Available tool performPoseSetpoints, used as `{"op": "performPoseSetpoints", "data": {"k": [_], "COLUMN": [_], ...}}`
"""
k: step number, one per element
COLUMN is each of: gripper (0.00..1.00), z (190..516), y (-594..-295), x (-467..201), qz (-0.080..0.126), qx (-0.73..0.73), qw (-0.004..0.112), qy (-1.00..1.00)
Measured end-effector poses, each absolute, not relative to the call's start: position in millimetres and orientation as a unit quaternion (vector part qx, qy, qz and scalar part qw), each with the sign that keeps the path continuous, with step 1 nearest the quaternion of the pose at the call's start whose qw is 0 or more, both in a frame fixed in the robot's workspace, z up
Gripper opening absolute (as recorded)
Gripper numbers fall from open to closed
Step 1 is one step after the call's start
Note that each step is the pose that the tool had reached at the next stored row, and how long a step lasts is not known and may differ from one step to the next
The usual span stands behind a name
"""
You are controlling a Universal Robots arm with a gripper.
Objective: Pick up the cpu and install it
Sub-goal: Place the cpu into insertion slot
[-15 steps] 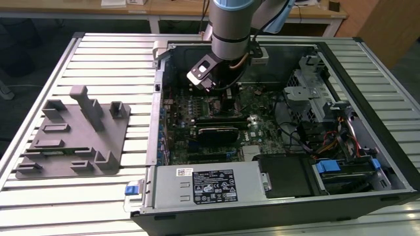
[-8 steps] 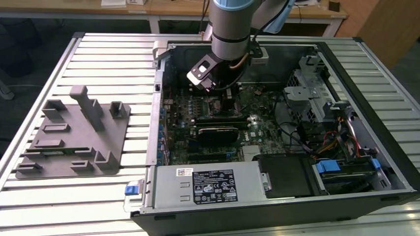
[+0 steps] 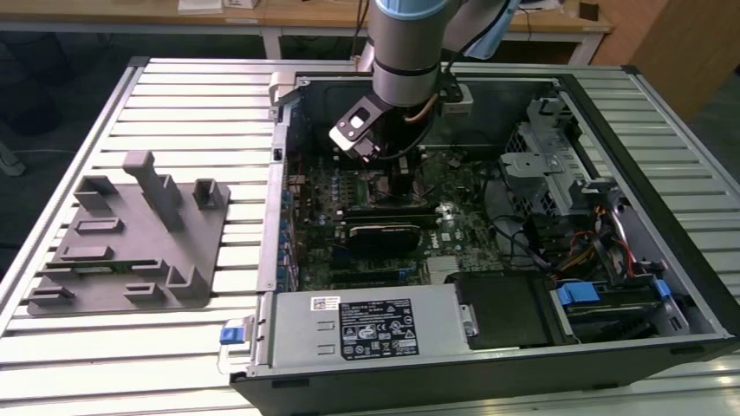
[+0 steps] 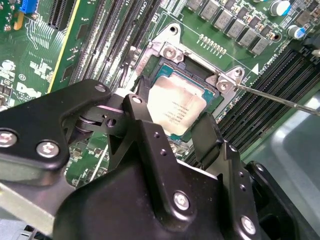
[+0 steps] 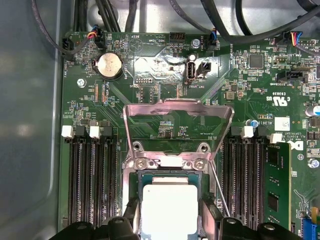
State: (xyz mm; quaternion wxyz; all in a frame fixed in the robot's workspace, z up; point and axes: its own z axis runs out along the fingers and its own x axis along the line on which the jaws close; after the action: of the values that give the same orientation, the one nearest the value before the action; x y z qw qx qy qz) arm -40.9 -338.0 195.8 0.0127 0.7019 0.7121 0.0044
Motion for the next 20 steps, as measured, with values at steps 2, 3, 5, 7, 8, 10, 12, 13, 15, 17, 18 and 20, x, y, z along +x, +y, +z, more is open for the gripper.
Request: {"op": "performPoseSetpoints", "data": {"k": [2,3,5,7,8,10,12,13,15,17,18,20], "gripper": [0.6,0.6,0.6,0.6,0.6,0.6,0.6,0.6,0.6,0.6,0.6,0.6], "z": [195.8,195.8,195.7,195.7,195.7,195.7,195.7,195.7,195.7,195.6,195.5,195.4], "y": [-338.0,-338.0,-338.0,-338.0,-338.0,-338.0,-338.0,-338.0,-338.0,-338.0,-338.0,-338.0], "x": [-40.9,-40.9,-40.9,-40.9,-40.9,-40.9,-40.8,-40.8,-40.6,-39.7,-39.4,-39.4], "qz": [0.004,0.004,0.004,0.004,0.004,0.004,0.004,0.004,0.004,0.004,0.004,0.004], "qx": [0.702,0.702,0.702,0.704,0.707,0.711,0.714,0.714,0.714,0.714,0.714,0.715], "qw": [0.013,0.013,0.013,0.013,0.013,0.013,0.013,0.013,0.013,0.013,0.013,0.013], "qy": [0.712,0.712,0.712,0.71,0.707,0.703,0.7,0.7,0.7,0.7,0.7,0.699]}}
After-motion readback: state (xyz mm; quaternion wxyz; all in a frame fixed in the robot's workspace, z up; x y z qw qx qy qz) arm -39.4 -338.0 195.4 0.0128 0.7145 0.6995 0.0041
